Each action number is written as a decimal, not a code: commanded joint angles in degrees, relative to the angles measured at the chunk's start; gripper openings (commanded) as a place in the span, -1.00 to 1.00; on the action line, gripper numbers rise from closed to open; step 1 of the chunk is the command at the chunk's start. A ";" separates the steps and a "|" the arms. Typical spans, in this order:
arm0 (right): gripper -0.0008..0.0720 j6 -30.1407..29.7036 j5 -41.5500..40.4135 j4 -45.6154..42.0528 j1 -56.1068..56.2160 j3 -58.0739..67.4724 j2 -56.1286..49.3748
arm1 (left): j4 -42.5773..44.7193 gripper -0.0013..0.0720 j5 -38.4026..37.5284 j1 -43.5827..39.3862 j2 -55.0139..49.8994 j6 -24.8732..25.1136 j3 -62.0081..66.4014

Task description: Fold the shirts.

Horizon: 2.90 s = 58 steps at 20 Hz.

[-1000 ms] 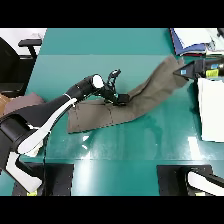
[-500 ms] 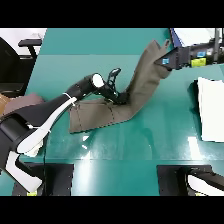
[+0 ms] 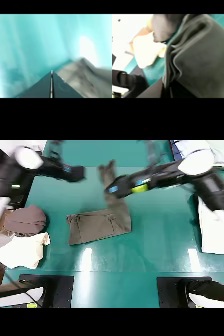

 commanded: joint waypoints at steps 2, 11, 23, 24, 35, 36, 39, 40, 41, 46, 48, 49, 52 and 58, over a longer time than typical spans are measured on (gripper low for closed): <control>0.37 -4.42 -6.91 2.95 13.22 2.78 -11.23 | 7.39 -0.90 -4.28 9.62 10.73 0.11 0.07; 0.25 0.28 6.82 -14.10 -0.04 -3.67 -10.21 | 7.85 -0.89 -8.50 11.78 12.04 0.11 0.04; 0.59 2.45 3.82 -7.13 -21.88 -24.35 -10.88 | 5.64 -0.89 -6.47 11.54 12.02 0.09 0.00; 0.59 2.25 3.93 -5.18 -20.61 -22.82 -12.85 | 5.44 -0.89 -6.49 11.56 12.02 0.09 0.00; -0.87 2.43 3.96 -4.44 -8.52 -0.83 -27.69 | 1.86 -0.90 -7.50 8.41 12.02 0.09 0.00; -0.94 2.49 3.67 -5.16 -9.90 0.44 -26.95 | 1.88 -0.90 -7.21 6.67 12.02 0.09 0.00; -0.94 4.07 3.61 -9.51 -17.94 3.10 -22.29 | 1.84 -0.90 -6.60 0.94 12.02 0.07 0.00; -0.94 4.66 3.67 -11.17 -22.05 3.63 -20.11 | 1.84 -0.90 -6.05 -0.90 12.02 0.07 0.00; -0.94 5.49 3.41 -12.85 -26.23 3.80 -17.86 | 1.84 -0.90 -5.22 -2.86 12.02 0.07 0.00; -0.94 7.04 3.04 -17.51 -50.75 3.80 -8.07 | 1.84 -0.89 1.66 -10.49 12.02 0.07 0.00; -0.94 7.04 2.80 -17.46 -59.80 3.80 -6.08 | 1.84 -0.90 3.89 -12.24 12.02 0.04 0.00; -0.94 7.04 2.80 -17.44 -63.52 3.80 -5.55 | 1.81 -0.90 4.52 -12.74 11.91 0.04 0.00; -0.94 7.23 3.08 -16.98 -71.82 3.80 -5.33 | 1.66 -0.90 4.44 -13.33 11.45 -0.59 -0.02; -0.94 7.41 1.25 -16.28 -74.25 5.29 -5.31 | 0.68 -0.90 4.48 -13.33 10.84 -1.14 -1.44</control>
